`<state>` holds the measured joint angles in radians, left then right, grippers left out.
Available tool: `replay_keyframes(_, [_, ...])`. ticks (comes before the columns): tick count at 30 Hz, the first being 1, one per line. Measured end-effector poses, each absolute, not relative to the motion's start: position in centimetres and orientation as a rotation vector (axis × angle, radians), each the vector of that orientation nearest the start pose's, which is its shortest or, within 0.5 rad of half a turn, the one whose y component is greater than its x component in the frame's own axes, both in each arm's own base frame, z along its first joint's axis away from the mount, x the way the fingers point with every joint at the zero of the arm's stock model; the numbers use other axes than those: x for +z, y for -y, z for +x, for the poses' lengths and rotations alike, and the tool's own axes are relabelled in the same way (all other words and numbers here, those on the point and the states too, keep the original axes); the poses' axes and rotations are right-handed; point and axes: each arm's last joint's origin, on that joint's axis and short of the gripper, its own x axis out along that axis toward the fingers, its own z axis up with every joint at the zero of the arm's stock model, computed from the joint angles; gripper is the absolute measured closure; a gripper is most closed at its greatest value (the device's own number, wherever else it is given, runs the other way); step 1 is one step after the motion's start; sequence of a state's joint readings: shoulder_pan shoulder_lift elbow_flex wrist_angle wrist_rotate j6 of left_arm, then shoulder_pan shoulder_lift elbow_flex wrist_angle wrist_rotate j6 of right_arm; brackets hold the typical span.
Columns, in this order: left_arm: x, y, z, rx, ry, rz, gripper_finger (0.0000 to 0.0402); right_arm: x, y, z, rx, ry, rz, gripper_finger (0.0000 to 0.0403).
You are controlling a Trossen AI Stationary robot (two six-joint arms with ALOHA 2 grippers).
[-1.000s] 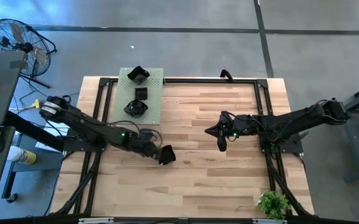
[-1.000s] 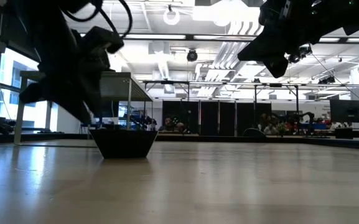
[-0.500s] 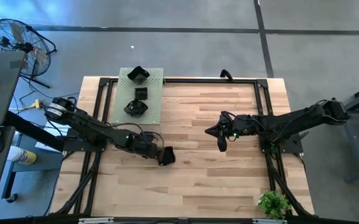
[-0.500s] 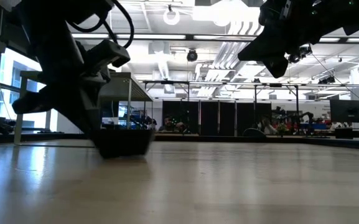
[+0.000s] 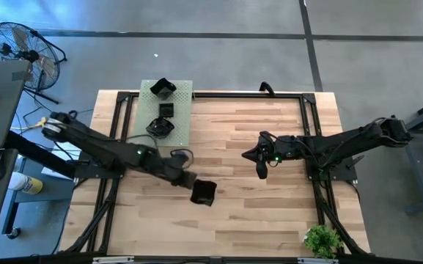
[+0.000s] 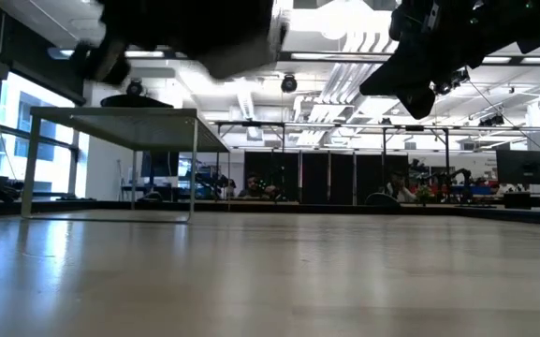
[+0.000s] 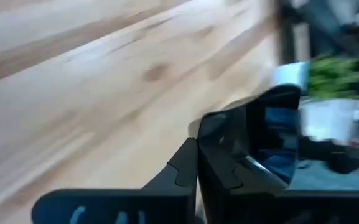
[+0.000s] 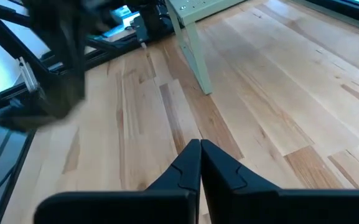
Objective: Pick & Place Mini shaped plates
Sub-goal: Stack the distorted square plate on the other distorted square plate on the shelf
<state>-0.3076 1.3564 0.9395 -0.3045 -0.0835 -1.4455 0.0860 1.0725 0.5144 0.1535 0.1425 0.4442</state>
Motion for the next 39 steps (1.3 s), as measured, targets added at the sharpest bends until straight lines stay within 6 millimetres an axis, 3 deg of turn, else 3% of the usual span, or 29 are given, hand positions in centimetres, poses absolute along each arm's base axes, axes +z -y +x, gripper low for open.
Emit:
replay_keyframes(3, [28.9, 7.5, 26.8, 0.351, -0.631, -1.243, 0.04, 21.9, -1.5, 22.2, -0.143, -0.382, 0.387, 0.0397])
replay_keyframes(6, [32.0, 5.3, 26.1, 0.468, -0.552, -1.253, 0.0401, 21.9, -1.5, 22.2, -0.142, -0.383, 0.384, 0.04])
replay_keyframes(11, [36.0, -0.5, 24.2, 0.702, -0.382, -1.292, 0.0401, 21.9, -1.5, 22.2, -0.139, -0.384, 0.366, 0.04])
replay_keyframes(16, [38.0, -6.8, 20.6, 0.863, -0.172, -1.359, 0.0401, 21.9, -1.5, 22.2, -0.139, -0.383, 0.366, 0.0397])
replay_keyframes(20, [38.4, -10.7, 17.4, 0.992, -0.06, -1.432, 0.0401, 21.9, -1.5, 22.2, -0.145, -0.381, 0.364, 0.0401])
replay_keyframes(26, [38.0, -14.7, 14.3, 1.119, -0.007, -1.481, 0.0401, 21.9, -1.5, 22.2, -0.145, -0.382, 0.36, 0.0396])
replay_keyframes(32, [36.6, -17.2, 12.6, 1.244, -0.059, -1.496, 0.0401, 21.9, -1.5, 22.2, -0.14, -0.383, 0.341, 0.0401])
replay_keyframes(39, [34.6, -19.7, 11.8, 1.258, -0.108, -1.534, 0.0401, 21.9, -1.5, 22.2, -0.139, -0.383, 0.339, 0.0397])
